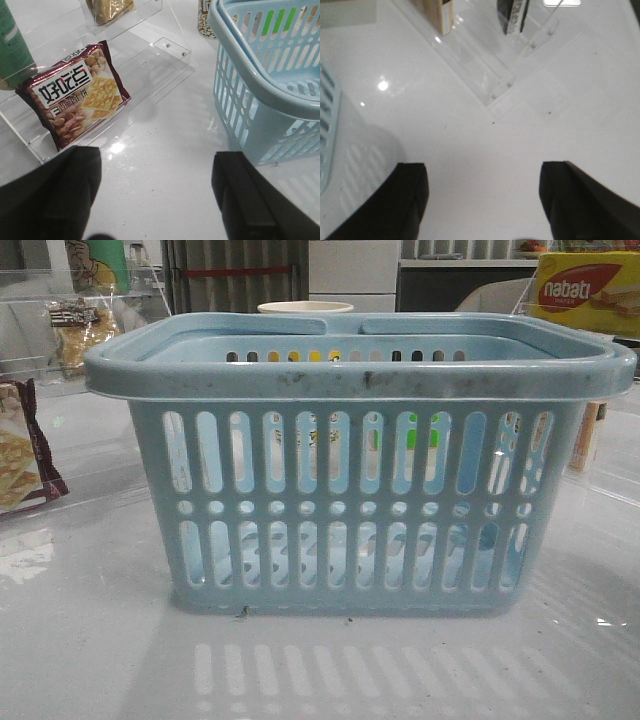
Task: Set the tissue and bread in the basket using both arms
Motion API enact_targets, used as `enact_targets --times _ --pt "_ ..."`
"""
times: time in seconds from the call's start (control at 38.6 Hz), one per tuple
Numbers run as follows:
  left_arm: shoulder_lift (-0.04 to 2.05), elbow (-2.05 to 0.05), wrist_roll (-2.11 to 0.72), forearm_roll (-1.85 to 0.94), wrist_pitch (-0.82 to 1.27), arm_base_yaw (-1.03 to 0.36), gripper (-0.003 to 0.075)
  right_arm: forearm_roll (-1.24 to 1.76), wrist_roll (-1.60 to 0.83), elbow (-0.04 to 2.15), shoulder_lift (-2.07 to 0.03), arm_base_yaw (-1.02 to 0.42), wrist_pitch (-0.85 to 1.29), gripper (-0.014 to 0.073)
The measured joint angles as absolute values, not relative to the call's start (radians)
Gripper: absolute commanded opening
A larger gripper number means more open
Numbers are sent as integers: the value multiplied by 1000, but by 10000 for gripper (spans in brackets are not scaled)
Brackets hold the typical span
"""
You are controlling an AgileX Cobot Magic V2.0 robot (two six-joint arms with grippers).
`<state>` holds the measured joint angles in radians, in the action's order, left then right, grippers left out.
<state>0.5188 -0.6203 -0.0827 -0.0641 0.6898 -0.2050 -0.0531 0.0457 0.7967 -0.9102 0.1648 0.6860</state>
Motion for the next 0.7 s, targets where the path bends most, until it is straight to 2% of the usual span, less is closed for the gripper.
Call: enact_targets --times 0.31,0.7 --pt "519 -620 -83 -64 688 -205 526 -61 48 1022 -1208 241 634 573" --pt "519 -620 -83 -64 688 -205 526 -39 7 1347 -1583 241 783 573"
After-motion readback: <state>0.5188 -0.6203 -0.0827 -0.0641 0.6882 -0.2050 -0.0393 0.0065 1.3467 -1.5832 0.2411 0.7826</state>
